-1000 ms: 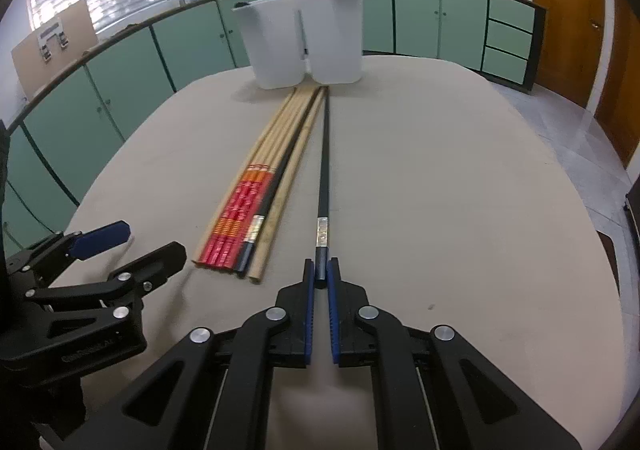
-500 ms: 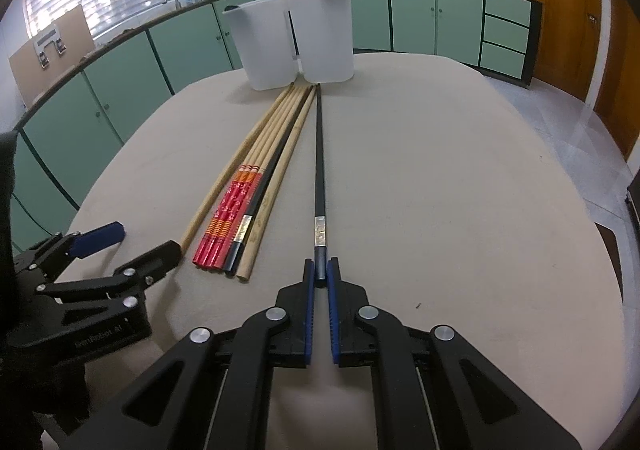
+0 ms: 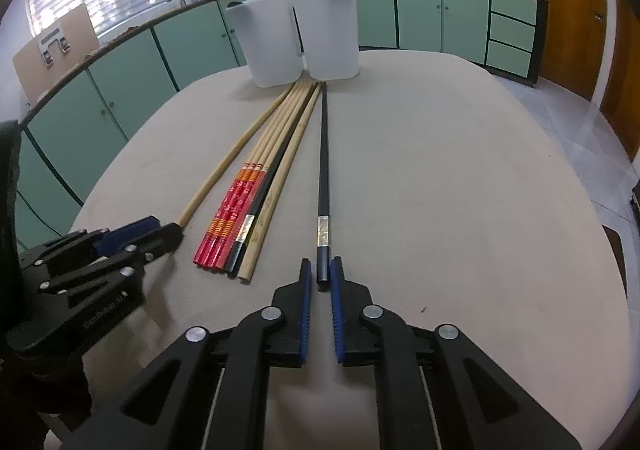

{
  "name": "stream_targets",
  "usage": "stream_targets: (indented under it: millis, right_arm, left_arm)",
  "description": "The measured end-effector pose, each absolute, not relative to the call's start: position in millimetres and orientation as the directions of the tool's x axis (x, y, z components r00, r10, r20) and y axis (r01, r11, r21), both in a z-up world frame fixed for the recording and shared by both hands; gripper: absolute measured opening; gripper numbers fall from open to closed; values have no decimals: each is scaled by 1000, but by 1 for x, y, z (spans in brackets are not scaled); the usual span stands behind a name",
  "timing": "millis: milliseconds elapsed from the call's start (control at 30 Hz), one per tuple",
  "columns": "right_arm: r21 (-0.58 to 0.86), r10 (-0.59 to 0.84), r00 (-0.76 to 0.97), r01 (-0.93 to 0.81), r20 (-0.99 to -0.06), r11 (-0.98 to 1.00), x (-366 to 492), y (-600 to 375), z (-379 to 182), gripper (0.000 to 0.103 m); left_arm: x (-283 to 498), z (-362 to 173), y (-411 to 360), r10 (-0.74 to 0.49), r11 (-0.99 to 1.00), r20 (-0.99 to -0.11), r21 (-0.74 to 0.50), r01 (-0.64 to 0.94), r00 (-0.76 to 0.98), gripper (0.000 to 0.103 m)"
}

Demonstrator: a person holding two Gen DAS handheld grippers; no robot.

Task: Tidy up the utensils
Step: 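Grasp a black chopstick with the right tool while the left tool grasps a wooden chopstick, then carry both chopsticks over the white holder and open both tools to drop them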

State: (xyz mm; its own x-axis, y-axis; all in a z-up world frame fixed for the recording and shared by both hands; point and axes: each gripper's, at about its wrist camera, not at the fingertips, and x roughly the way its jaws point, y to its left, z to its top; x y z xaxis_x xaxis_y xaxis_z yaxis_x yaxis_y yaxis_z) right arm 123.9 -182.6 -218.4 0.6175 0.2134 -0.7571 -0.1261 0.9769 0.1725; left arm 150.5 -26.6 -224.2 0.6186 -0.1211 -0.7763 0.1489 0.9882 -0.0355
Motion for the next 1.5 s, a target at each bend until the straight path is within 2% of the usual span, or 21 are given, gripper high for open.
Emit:
stream_targets:
  millis: [67, 400, 767, 1100, 1500]
  right_arm:
    - [175, 215, 618, -125, -756, 976, 124, -183, -218, 7]
    - [186, 220, 638, -121, -738, 975, 117, -191, -206, 6]
    - [168, 231, 724, -160, -650, 973, 110, -205, -143, 6]
    - [97, 247, 792, -233, -558, 968, 126, -204, -73, 6]
    - [74, 296, 784, -307, -545, 949, 177, -206, -20, 6]
  left_arm:
    - [150, -224, -29, -128, 986, -777, -33, 164, 616, 6]
    - [143, -208, -32, -132, 984, -753, -19, 179, 644, 6]
    - [129, -134, -22, -156, 983, -636, -25, 182, 756, 6]
    - [142, -69, -23, -205, 974, -521, -27, 223, 829, 6]
    - [188, -31, -31, -278, 956, -491, -57, 288, 826, 6]
